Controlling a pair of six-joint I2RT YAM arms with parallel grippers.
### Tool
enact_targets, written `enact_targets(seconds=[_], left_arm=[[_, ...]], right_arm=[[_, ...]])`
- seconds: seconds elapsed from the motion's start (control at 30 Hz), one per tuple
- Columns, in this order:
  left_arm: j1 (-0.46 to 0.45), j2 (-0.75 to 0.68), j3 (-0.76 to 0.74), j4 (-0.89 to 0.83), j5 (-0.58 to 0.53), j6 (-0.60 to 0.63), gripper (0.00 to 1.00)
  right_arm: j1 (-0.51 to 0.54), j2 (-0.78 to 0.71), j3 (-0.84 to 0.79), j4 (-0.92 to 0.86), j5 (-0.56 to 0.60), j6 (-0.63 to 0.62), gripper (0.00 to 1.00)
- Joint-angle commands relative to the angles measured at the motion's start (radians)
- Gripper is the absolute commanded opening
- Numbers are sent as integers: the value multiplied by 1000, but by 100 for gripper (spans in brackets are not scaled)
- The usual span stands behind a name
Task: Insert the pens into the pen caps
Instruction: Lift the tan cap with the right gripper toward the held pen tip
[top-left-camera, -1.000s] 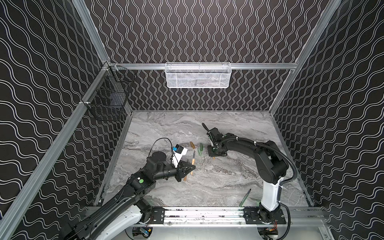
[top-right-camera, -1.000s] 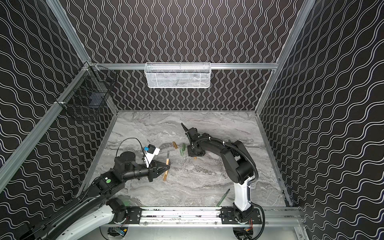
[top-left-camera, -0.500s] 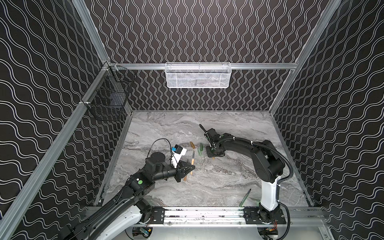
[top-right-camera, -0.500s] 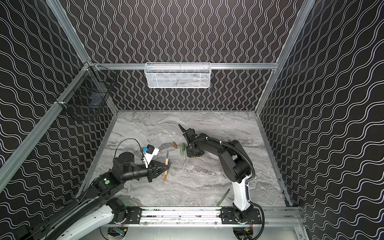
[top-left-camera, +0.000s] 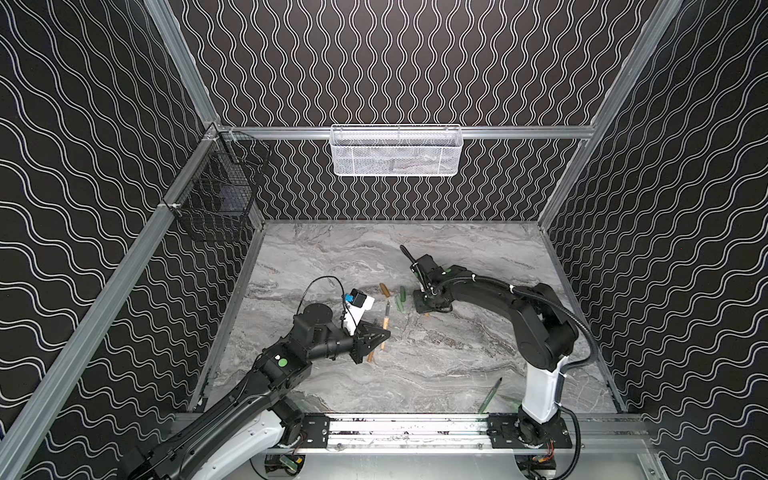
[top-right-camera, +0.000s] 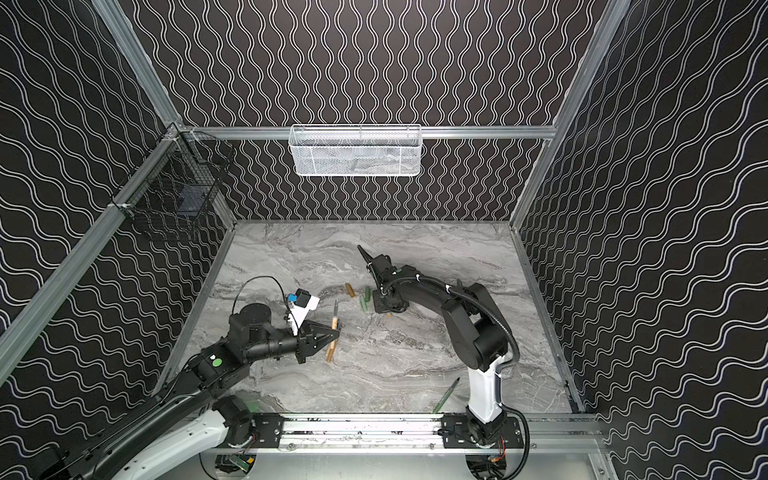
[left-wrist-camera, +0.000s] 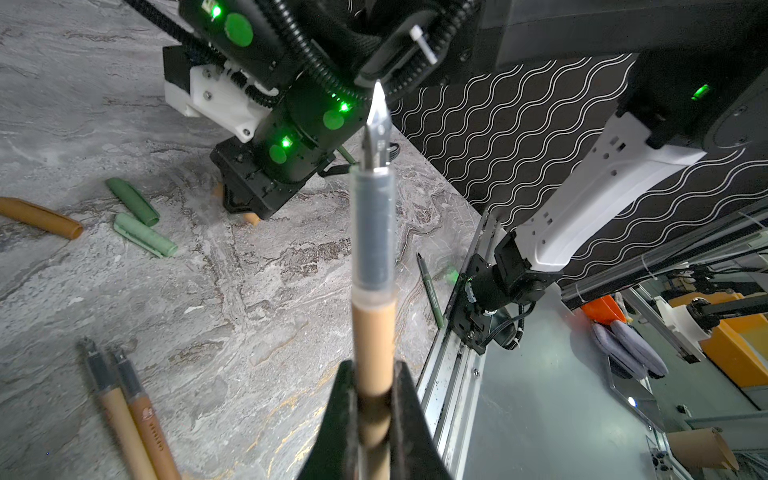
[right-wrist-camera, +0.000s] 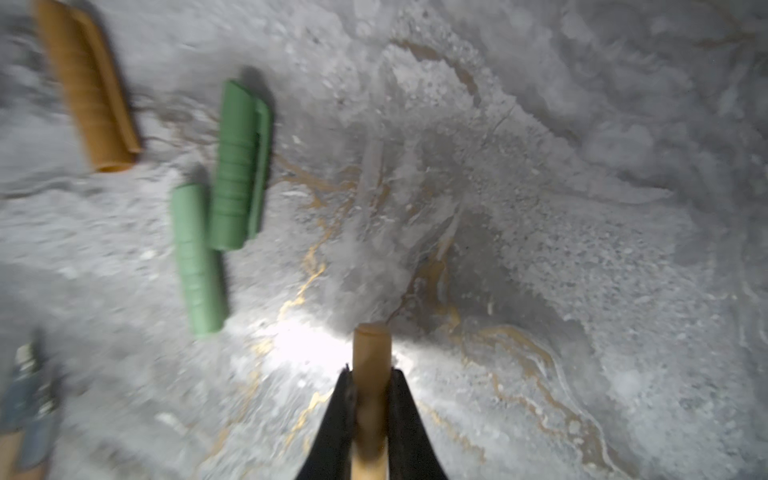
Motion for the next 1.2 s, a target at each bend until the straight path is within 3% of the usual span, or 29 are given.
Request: enact_targets(seconds=[0.0,0.3,0.63,0.9,1.17], left_arm=[[0,10,-2,48,17,1,0],[-3,64,-25,148,46,-8,0],[-20,121,-43,261,108,-13,0],[-24,126,-47,303,138,-12,0],[-32,124,-55,320,147,-16,0]], right_arm=[[-23,-76,-36,74,-120,22,12],[-79,-338,-208,415,-574,2,12],[-95,-556,-359,781,-877,45,12],[-95,-575,-434,1041,-1056,165,13],[-85,-584,-482,1250,-1045,298,13]])
